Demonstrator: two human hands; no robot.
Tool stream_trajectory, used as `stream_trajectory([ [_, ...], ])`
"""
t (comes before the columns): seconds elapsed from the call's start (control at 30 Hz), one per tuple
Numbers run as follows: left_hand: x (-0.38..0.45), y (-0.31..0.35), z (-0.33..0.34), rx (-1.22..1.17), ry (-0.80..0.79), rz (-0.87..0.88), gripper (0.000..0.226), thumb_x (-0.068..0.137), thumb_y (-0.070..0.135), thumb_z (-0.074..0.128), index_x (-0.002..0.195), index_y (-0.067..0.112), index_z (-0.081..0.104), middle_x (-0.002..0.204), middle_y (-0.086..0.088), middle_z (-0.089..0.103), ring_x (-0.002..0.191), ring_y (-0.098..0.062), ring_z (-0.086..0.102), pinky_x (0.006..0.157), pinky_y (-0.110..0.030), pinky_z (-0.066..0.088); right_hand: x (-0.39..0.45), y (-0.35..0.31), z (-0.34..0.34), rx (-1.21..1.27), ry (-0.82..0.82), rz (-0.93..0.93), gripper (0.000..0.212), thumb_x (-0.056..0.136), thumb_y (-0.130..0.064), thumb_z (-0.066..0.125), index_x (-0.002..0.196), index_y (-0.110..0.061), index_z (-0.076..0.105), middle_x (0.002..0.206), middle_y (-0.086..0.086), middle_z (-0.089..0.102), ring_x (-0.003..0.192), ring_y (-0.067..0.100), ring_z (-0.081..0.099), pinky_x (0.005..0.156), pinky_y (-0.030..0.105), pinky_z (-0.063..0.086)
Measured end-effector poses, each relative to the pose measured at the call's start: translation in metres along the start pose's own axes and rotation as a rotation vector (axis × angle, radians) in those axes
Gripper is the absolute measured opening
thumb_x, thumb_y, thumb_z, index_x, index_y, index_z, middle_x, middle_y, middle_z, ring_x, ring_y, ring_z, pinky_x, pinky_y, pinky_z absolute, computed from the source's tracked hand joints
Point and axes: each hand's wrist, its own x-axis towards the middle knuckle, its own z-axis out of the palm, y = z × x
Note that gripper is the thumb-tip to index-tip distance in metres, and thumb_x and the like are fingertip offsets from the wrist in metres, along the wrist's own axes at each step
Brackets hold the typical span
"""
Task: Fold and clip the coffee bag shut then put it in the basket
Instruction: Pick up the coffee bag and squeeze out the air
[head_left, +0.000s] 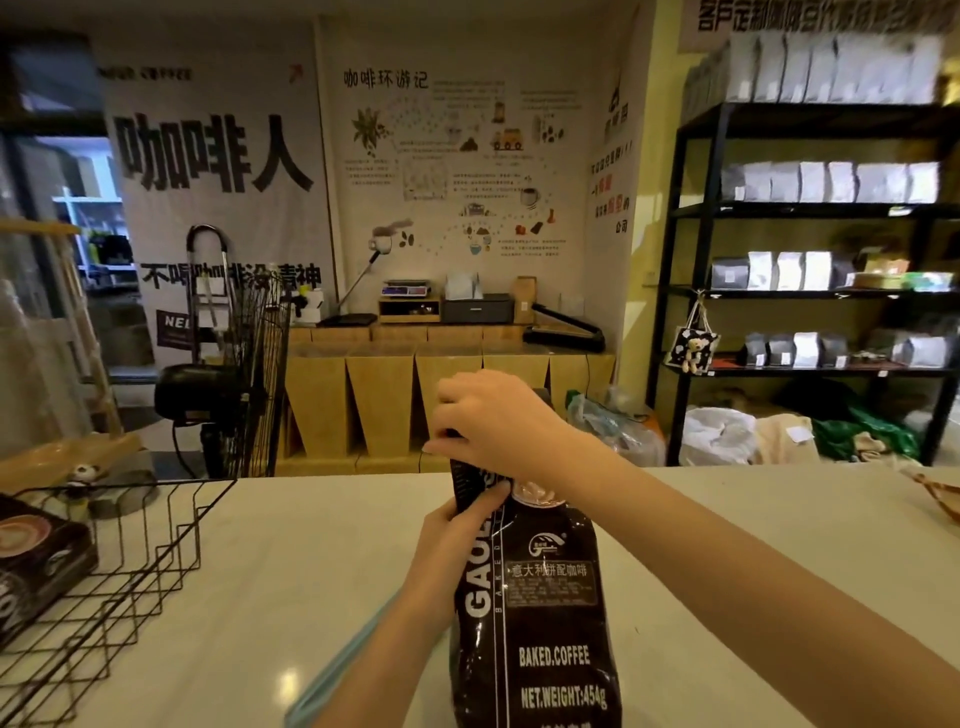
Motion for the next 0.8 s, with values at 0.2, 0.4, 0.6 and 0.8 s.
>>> stream_trajectory([
  [0.2,-0.001,-0.004,0.002,0.016,-0.082,-0.101,0.038,0.072,0.036,0.07,0.096,0.006,0.069,0.08,-0.012,0.076,0.067,-0.022,0.072,0.058,-0.027,0.053,0.01,0.006,0.011,-0.063,-0.1,0.083,0.048,0.093,-0.042,0.035,0.086,-0.006,0.067,0.075,0.002,0.054,0.073,0.017,0.056,0.06,0.027,0.043],
  [0.4,-0.002,-0.006,0.006,0.038,-0.086,-0.023,0.034,0.072,0.029,0.072,0.1,0.012,0.066,0.085,-0.012,0.076,0.076,-0.027,0.073,0.068,-0.034,0.056,0.009,0.022,0.019,0.054,-0.012,0.298,0.043,0.095,-0.027,0.032,0.06,-0.011,0.051,0.049,-0.006,0.033,0.048,0.014,0.04,0.053,0.029,0.04],
  [0.6,-0.009,-0.002,0.014,0.04,-0.084,0.095,0.021,0.077,0.027,0.068,0.096,0.019,0.065,0.082,-0.005,0.077,0.076,-0.021,0.073,0.067,-0.032,0.056,0.017,0.034,0.011,0.116,0.034,0.438,0.047,0.088,-0.023,0.04,0.042,-0.015,0.035,0.043,-0.005,0.033,0.04,0.012,0.032,0.047,0.026,0.033],
  [0.8,-0.011,0.002,0.016,0.043,-0.111,0.132,0.024,0.079,0.027,0.066,0.101,0.018,0.066,0.089,-0.006,0.077,0.081,-0.022,0.073,0.069,-0.032,0.057,0.023,0.042,0.008,0.12,-0.059,0.584,0.036,0.082,-0.023,0.049,0.048,-0.017,0.04,0.051,-0.003,0.04,0.054,0.019,0.047,0.058,0.035,0.044],
])
